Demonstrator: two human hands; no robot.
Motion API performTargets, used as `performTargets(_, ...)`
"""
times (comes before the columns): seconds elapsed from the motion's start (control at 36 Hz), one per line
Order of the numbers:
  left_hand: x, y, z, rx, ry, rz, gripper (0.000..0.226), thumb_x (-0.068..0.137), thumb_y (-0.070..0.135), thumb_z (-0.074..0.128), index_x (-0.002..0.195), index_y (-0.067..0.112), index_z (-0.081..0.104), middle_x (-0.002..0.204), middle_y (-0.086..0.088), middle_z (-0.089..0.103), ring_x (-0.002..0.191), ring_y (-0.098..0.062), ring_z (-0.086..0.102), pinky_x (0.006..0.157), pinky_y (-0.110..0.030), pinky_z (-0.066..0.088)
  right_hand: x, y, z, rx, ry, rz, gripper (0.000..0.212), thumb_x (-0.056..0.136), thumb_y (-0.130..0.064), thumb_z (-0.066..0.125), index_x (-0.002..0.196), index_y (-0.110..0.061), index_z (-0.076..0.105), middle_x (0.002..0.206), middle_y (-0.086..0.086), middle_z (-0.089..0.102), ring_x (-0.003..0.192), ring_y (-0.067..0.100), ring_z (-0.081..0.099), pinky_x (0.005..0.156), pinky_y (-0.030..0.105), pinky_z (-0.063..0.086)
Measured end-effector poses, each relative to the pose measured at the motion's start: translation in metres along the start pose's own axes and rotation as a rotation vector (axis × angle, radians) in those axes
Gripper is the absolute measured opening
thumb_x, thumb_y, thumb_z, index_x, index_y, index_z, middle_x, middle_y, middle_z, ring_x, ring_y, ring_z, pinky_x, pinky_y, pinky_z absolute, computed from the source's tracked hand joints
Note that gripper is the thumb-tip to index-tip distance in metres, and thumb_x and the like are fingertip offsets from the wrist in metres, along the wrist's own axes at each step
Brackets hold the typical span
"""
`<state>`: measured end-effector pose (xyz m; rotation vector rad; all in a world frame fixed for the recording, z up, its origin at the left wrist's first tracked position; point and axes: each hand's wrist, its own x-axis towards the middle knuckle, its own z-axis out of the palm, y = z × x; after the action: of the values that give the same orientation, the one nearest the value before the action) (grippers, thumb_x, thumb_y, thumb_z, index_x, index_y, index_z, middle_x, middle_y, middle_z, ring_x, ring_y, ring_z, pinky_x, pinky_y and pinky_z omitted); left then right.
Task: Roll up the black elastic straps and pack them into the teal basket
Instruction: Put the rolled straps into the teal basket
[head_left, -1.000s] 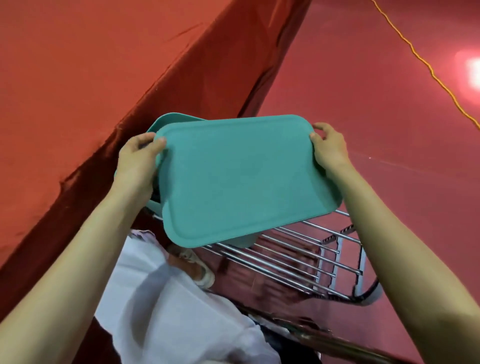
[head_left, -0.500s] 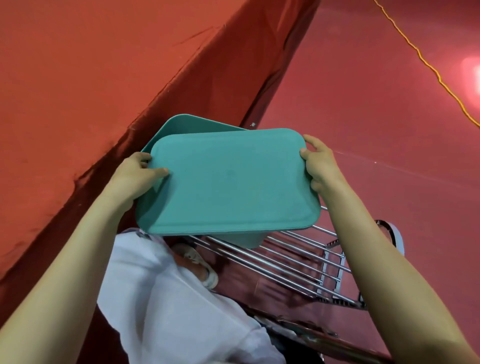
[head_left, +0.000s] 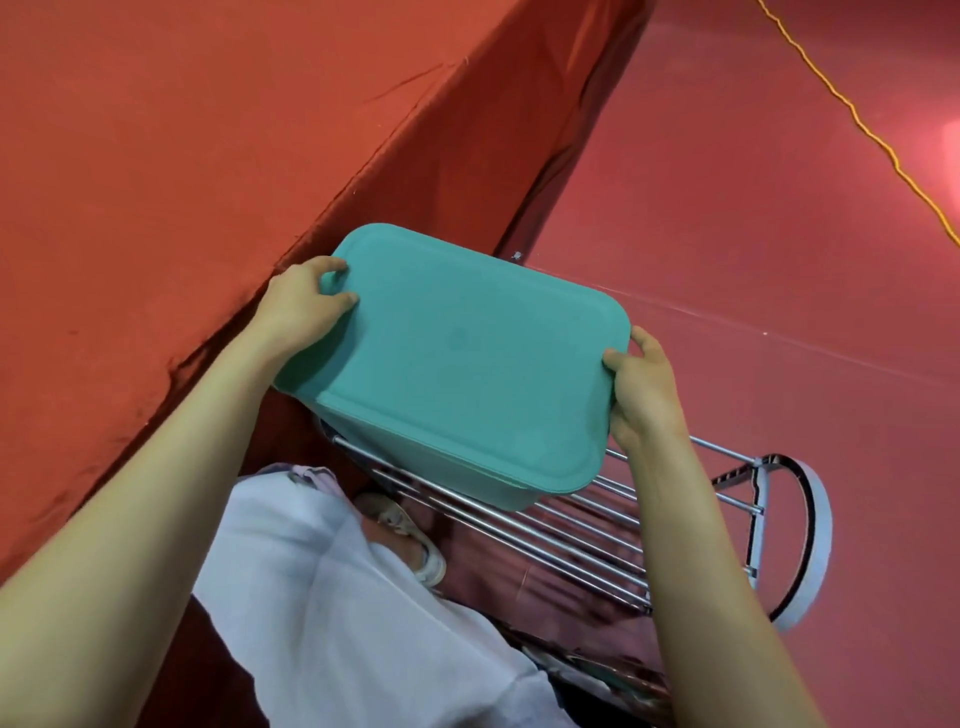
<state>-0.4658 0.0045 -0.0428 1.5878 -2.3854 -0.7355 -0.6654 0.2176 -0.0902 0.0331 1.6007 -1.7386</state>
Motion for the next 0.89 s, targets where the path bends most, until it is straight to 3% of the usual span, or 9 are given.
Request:
performTargets(0.11,0.014,-0.004,0.004,0.022,-0.041,-0.002,0.050,0.092,0.027,0.057,0.140,0.023,0.045,0.143,-0.009,0.045,0.131,-0.028,0.040,0.104,-0.037,0.033,-0.008,0.012,0.004,-0.037,-0.024,-0.093,0.043,0.091,0.013,0.032,0.102,-0.025,0.048,0.085,-0.013,0.060,0.072,0.011,0.060,0.076,0.036,0.053)
performTargets(0.19,0.019,-0.004,0.008,0.030,-0.030,0.012,0.049,0.093,0.025,0.056,0.140,0.021,0.045,0.144,-0.009,0.045,0.132,-0.028,0.040,0.105,-0.036,0.032,-0.010,0.021,0.006,-0.072,-0.020,-0.148,0.052,0.088,0.013,0.032,0.092,-0.035,0.052,0.087,-0.014,0.064,0.081,0.017,0.061,0.080,0.041,0.052)
performTargets(0.28,0.020,-0.003,0.012,0.042,0.038,0.041,0.046,0.094,0.025,0.054,0.139,0.018,0.047,0.144,-0.008,0.045,0.132,-0.029,0.040,0.106,-0.037,0.031,-0.008,0.024,0.006,-0.069,-0.010,-0.168,0.053,0.088,0.013,0.033,0.098,-0.036,0.052,0.092,-0.015,0.066,0.084,0.014,0.065,0.084,0.041,0.054)
performTargets(0.36,0.024,-0.004,0.015,0.026,0.076,0.040,0.044,0.094,0.023,0.053,0.137,0.015,0.049,0.141,-0.009,0.048,0.131,-0.030,0.042,0.106,-0.039,0.033,-0.005,0.025,0.006,-0.113,-0.010,-0.190,0.053,0.089,0.010,0.036,0.117,-0.033,0.050,0.104,-0.009,0.066,0.093,0.017,0.066,0.087,0.043,0.054)
performTargets(0.5,0.026,-0.010,0.027,0.098,0.078,-0.010,0.046,0.094,0.022,0.048,0.139,0.013,0.044,0.144,-0.014,0.040,0.131,-0.033,0.037,0.106,-0.043,0.032,-0.004,0.028,0.009,-0.295,-0.013,-0.233,0.062,0.092,0.002,0.045,0.146,-0.023,0.032,0.135,0.000,0.053,0.118,0.021,0.055,0.102,0.041,0.046)
performTargets(0.67,0.024,-0.015,0.036,0.145,0.124,0.021,0.045,0.097,0.023,0.043,0.139,0.010,0.041,0.143,-0.014,0.039,0.131,-0.033,0.035,0.107,-0.047,0.032,-0.004,0.030,0.011,-0.390,0.007,-0.251,0.067,0.094,-0.004,0.048,0.152,-0.021,0.019,0.148,0.001,0.040,0.130,0.020,0.043,0.112,0.043,0.034)
performTargets(0.78,0.020,-0.018,0.042,0.177,0.161,0.067,0.043,0.098,0.022,0.041,0.139,0.007,0.041,0.143,-0.016,0.037,0.129,-0.035,0.035,0.105,-0.047,0.031,-0.001,0.033,0.013,-0.411,0.030,-0.269,0.065,0.095,-0.006,0.047,0.152,-0.022,0.019,0.148,0.002,0.039,0.131,0.022,0.043,0.111,0.045,0.034)
performTargets(0.89,0.020,-0.023,0.049,0.240,0.210,0.114,0.041,0.099,0.021,0.041,0.135,0.002,0.043,0.144,-0.020,0.034,0.126,-0.040,0.037,0.104,-0.048,0.031,-0.002,0.037,0.017,-0.469,0.041,-0.257,0.069,0.097,-0.014,0.046,0.154,-0.021,0.007,0.157,0.001,0.023,0.141,0.022,0.030,0.116,0.042,0.026)
